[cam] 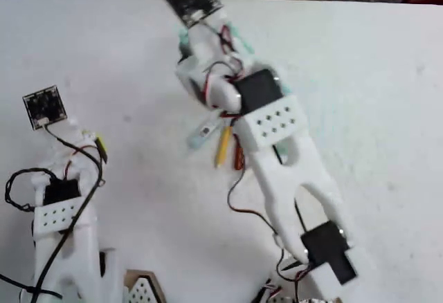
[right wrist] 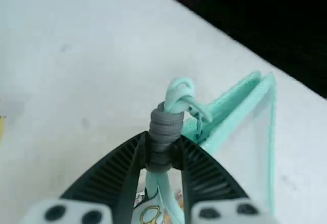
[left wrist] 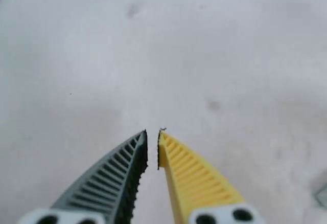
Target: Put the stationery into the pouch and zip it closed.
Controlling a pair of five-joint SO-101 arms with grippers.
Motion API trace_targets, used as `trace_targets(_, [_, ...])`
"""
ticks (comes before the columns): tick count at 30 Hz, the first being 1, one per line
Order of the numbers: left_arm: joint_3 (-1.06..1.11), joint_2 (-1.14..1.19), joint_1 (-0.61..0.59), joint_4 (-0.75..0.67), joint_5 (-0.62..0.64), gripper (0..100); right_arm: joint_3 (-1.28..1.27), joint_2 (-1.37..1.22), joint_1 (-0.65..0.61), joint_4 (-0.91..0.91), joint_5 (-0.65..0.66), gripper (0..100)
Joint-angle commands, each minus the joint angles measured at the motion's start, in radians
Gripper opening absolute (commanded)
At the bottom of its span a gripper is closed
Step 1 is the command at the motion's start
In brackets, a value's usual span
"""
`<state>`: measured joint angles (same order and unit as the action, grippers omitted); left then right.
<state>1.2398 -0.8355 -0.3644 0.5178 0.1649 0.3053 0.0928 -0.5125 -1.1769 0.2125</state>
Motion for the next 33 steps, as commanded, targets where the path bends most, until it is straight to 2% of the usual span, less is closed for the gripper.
trace_targets(1, [-0.012, -0.028, 0.082, -0.015, -0.081, 7, 0.058, 0.116, 0.051, -0.01, 0.014, 1.7])
trace_targets(5, [-0.06, -0.03, 0.17, -0.008, -0.12, 7, 0.061, 0.231, 0.068, -0.008, 0.015, 1.7])
trace_targets(7, [-0.133, -0.03, 0.206, 0.064, -0.143, 7, 0.089, 0.283, 0.067, -0.015, 0.044, 1.7])
trace_targets(9, [-0.239, -0.03, 0.246, 0.199, -0.158, 9, 0.123, 0.328, 0.062, -0.042, 0.107, 1.7])
trace_targets(14, [-0.591, -0.03, 0.315, 0.601, -0.153, 25, 0.215, 0.367, 0.062, -0.154, 0.155, 1.7])
trace_targets(19, [-0.91, -0.03, 0.381, 0.83, -0.192, 27, 0.279, 0.372, 0.062, -0.24, 0.155, 1.7])
trace_targets(22, [-1.056, -0.03, 0.384, 0.927, -0.23, 27, 0.29, 0.372, 0.062, -0.263, 0.155, 1.7])
trace_targets(29, [-1.29, -0.03, 0.389, 1.148, -0.21, 27, 0.282, 0.364, 0.056, -0.268, 0.147, 1.7])
trace_targets(33, [-1.344, -0.03, 0.526, 1.185, -0.16, 27, 0.282, 0.364, 0.001, -0.272, 0.146, 1.7])
